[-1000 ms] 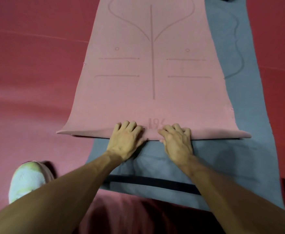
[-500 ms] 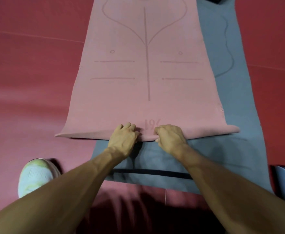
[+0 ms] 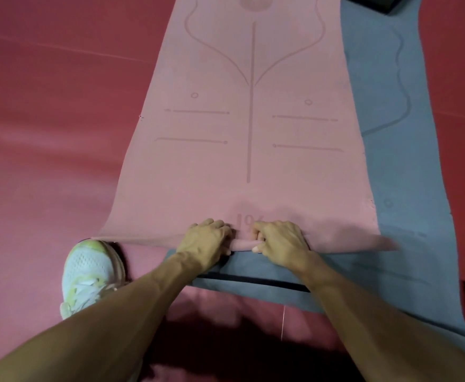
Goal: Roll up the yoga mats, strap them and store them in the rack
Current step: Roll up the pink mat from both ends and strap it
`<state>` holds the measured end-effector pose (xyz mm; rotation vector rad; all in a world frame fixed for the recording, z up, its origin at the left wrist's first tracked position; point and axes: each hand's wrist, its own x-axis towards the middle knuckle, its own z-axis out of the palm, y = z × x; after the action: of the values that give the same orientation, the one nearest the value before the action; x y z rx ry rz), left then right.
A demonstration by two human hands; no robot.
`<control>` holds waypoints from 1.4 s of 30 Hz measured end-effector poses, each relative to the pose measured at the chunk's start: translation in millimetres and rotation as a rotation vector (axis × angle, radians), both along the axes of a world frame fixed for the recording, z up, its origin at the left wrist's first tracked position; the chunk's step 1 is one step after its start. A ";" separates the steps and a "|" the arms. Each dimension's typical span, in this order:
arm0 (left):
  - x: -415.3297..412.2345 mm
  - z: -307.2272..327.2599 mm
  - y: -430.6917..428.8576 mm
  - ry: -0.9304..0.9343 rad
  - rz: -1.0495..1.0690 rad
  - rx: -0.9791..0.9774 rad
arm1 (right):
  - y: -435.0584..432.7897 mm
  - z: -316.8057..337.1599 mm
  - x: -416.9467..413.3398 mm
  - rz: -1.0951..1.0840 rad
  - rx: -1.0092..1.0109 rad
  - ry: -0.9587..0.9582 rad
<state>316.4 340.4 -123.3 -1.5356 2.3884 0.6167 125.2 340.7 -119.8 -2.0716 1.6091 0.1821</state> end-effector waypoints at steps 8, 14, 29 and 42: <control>-5.9 1.7 -19.7 0.035 0.108 0.182 | -5.4 -2.4 -7.9 -0.046 0.060 -0.082; -2.4 -0.9 -28.6 0.109 0.249 0.324 | -4.3 -5.1 -8.2 -0.035 0.080 -0.064; 2.4 -12.5 -23.8 0.109 0.211 0.186 | -2.7 3.6 7.1 0.162 -0.108 0.042; -14.9 6.8 -24.1 0.035 0.028 0.031 | 19.9 -4.1 -5.2 0.278 -0.250 0.114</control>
<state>301.5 316.3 -116.5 -1.5607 2.3748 0.6890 119.9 360.6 -123.9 -2.5180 1.4629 0.2069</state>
